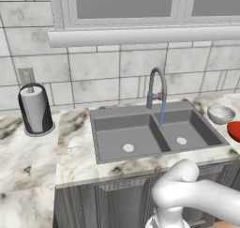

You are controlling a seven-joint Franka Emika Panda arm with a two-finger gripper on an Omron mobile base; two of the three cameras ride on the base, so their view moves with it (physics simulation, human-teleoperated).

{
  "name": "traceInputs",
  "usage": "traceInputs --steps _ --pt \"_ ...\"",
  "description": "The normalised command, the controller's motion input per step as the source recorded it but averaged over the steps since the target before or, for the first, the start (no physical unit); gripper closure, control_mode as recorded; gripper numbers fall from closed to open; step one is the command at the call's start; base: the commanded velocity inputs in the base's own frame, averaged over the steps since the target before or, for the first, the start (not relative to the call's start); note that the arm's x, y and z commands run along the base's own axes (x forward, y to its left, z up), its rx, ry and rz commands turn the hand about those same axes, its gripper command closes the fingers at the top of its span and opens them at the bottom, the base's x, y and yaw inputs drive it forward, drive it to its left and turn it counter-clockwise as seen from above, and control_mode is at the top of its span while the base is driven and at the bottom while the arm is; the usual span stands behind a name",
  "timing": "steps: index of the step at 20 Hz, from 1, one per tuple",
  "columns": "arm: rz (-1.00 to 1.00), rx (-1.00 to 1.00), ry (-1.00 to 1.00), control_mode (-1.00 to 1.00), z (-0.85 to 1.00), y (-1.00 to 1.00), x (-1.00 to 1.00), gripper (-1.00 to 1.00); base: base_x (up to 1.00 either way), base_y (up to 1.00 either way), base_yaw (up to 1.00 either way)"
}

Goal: Rinse each bowl for a few seconds and place them down in the sink or on the counter.

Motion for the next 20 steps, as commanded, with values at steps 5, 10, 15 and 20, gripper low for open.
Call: traceInputs --steps 5,10,15,20 --pt "0.01 -0.05 -0.06 -1.00 0.57 0.31 -0.15 -1.00 0.00 0.00 0.00" --pt "0.01 -0.10 -0.12 -1.00 0.41 0.41 -0.25 -1.00 0.00 0.00 0.00" --pt "0.01 -0.11 -0.14 -1.00 0.34 0.41 -0.23 -1.00 0.00 0.00 0.00" --pt "0.01 -0.12 -0.15 -1.00 0.25 0.43 -0.22 -1.00 0.00 0.00 0.00"
